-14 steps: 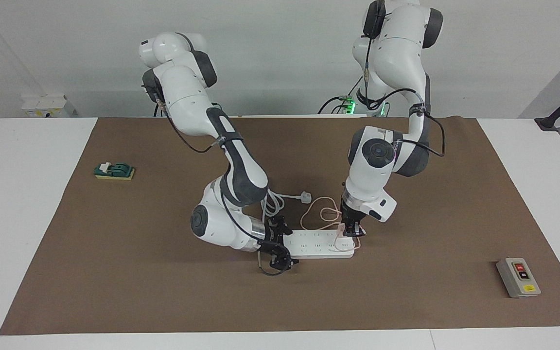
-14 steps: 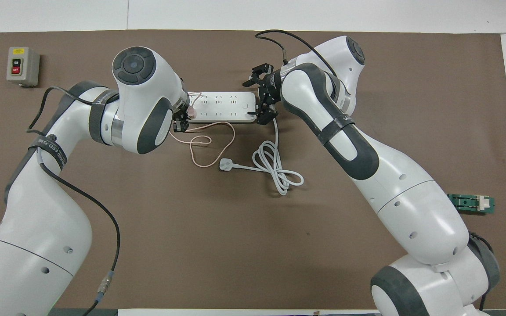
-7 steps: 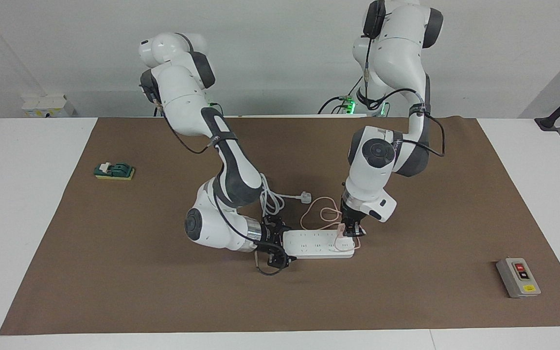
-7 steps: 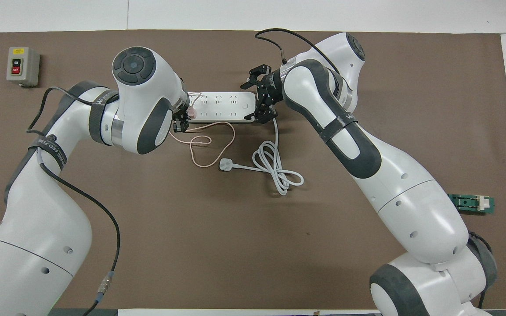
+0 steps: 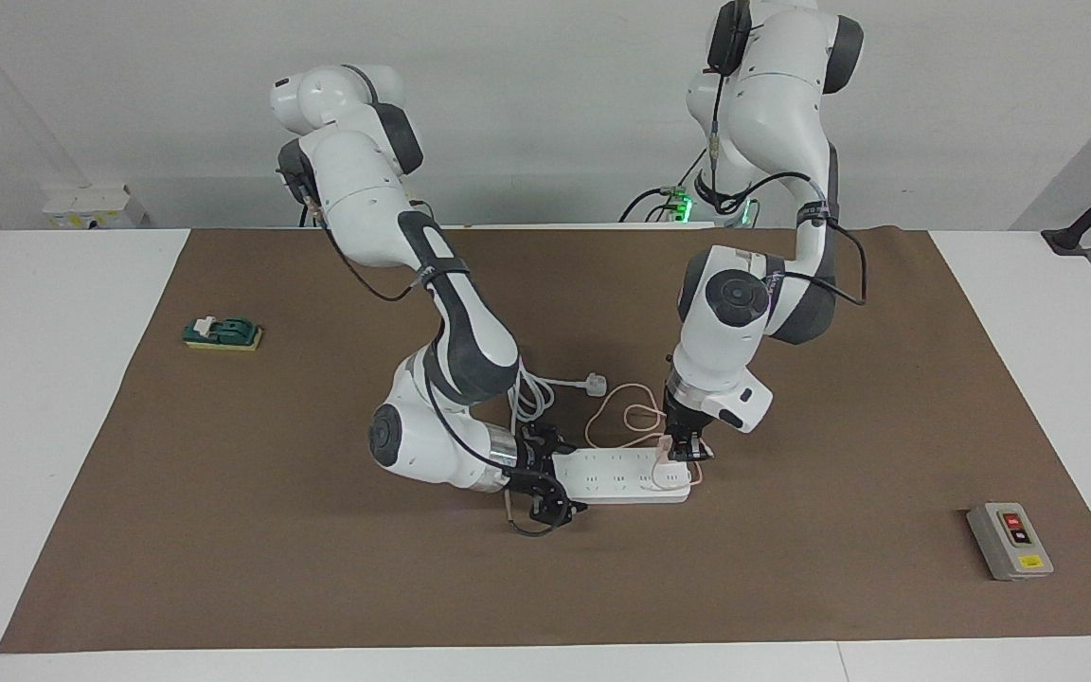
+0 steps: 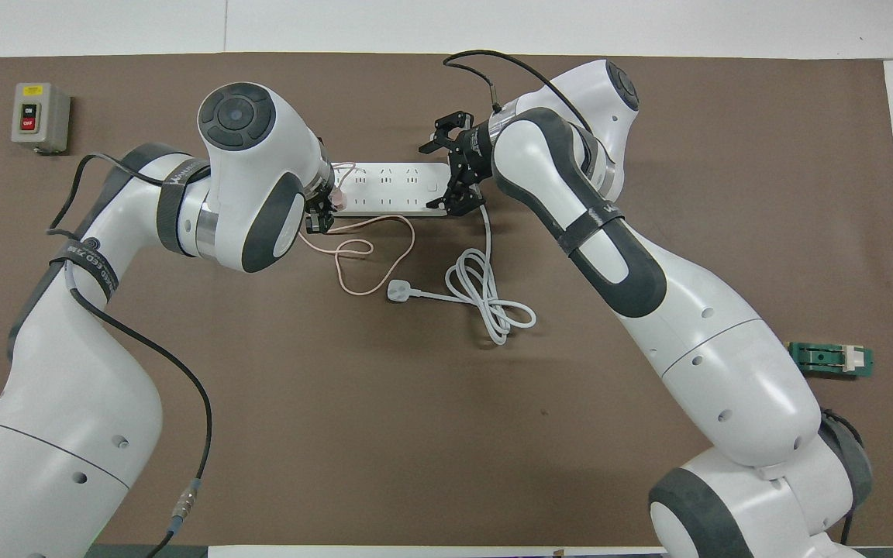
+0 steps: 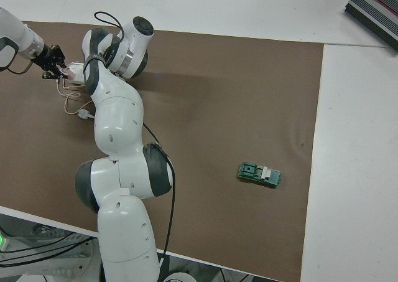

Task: Unplug charger and place it aside
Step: 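Grasp the pink charger with the left gripper while the right gripper holds the strip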

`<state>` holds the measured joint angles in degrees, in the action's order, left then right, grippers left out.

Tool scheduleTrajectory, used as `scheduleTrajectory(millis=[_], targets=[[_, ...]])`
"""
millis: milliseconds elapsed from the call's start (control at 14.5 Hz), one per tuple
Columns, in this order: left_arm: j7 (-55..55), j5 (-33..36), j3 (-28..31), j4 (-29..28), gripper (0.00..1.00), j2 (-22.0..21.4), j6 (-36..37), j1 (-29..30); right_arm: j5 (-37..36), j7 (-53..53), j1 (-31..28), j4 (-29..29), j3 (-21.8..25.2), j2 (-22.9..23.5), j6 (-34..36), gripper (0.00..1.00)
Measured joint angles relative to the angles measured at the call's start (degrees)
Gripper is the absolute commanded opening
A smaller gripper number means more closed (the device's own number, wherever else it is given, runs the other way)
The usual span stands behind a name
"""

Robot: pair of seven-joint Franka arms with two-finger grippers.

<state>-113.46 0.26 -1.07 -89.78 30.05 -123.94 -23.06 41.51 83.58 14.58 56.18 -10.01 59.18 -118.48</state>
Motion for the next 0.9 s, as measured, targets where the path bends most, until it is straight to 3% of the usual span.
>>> scheduleTrajectory(millis=[897], targets=[[0.0,0.0,0.0,-0.1,0.00,0.0,-0.1,0.0,4.5,-0.2,-1.2,-1.5,-0.7,1.2,4.4,1.00]])
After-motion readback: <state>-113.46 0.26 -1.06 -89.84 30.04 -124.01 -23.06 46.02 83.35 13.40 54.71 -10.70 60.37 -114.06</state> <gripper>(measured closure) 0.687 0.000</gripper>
